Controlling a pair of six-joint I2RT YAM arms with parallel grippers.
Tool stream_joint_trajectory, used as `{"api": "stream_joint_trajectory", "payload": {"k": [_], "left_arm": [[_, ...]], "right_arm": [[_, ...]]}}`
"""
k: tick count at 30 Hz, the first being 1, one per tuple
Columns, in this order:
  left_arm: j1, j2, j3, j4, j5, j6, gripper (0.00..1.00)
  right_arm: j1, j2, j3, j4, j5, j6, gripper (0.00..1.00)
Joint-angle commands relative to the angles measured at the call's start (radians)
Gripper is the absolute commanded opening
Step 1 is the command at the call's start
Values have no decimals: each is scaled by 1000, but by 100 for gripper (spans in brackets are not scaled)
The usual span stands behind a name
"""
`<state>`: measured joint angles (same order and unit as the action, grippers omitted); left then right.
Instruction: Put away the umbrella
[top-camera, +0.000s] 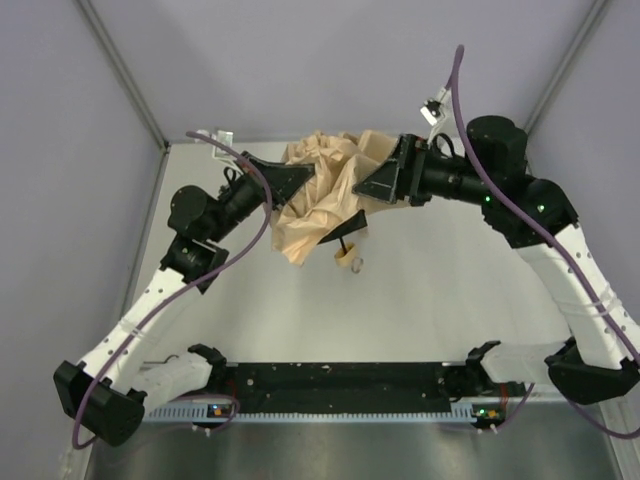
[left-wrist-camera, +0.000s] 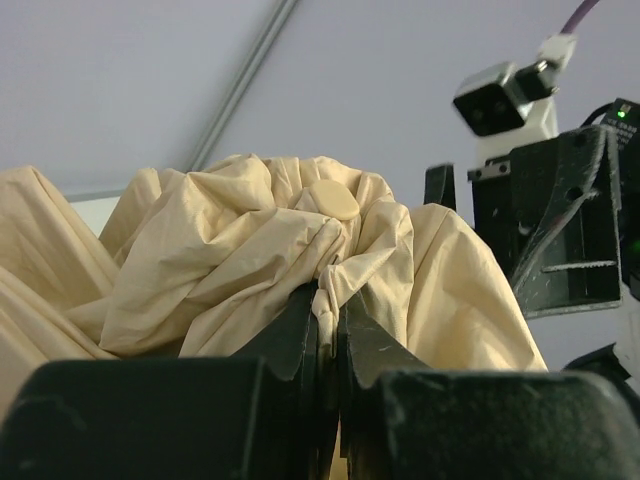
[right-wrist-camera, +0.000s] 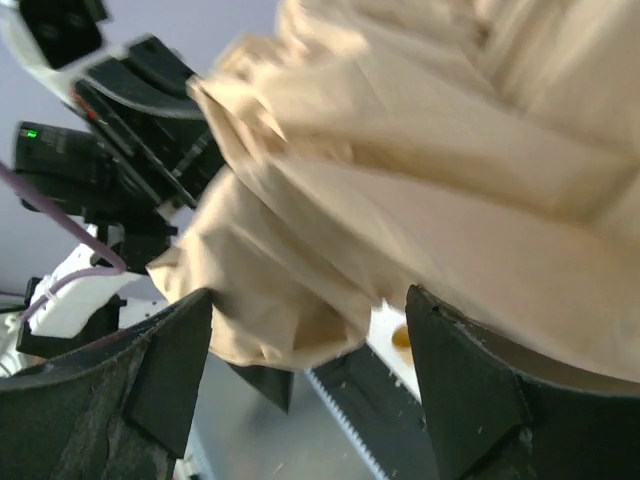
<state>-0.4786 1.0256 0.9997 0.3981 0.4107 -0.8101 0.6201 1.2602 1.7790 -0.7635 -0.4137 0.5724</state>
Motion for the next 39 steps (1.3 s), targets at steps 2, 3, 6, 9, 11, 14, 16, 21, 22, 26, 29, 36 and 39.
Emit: {"api": "stream_joint_trajectory", "payload": {"k": [2,3,6,9,11,14,16,21,22,26,29,36,39], "left_arm": [[5,-27,89,32,-148,152,0],[6,-21,99,25,-167,170,0],[5,2,134,7,-174,207,0],[5,11,140,21,-168,201,0],[5,13,136,30,-170,193,0],[5,21,134,39,-173,190,0],[5,25,137,45,-179,184,0],[5,36,160,32,-278,161,0],[5,33,162,15,-321,144,0],[6,21,162,-10,-472,75,0],[6,21,171,-8,-513,11,0],[11,7,152,44,-455,-47,0],[12,-12,108,94,-385,-57,0]], "right_arm": [[18,-143,-206,44,125,510,80],[33,-159,-248,106,133,552,80],[73,-130,-274,165,155,607,81],[87,-81,-230,200,161,616,81],[98,-49,-192,214,176,627,80],[116,5,-133,220,182,641,78],[131,31,-115,225,182,644,76],[173,21,-164,228,197,627,42],[191,1,-188,228,203,610,37],[240,-113,-366,312,172,592,2],[265,-212,-536,426,139,609,0],[247,-326,-560,426,188,509,42],[181,-324,-532,426,118,480,54]]}}
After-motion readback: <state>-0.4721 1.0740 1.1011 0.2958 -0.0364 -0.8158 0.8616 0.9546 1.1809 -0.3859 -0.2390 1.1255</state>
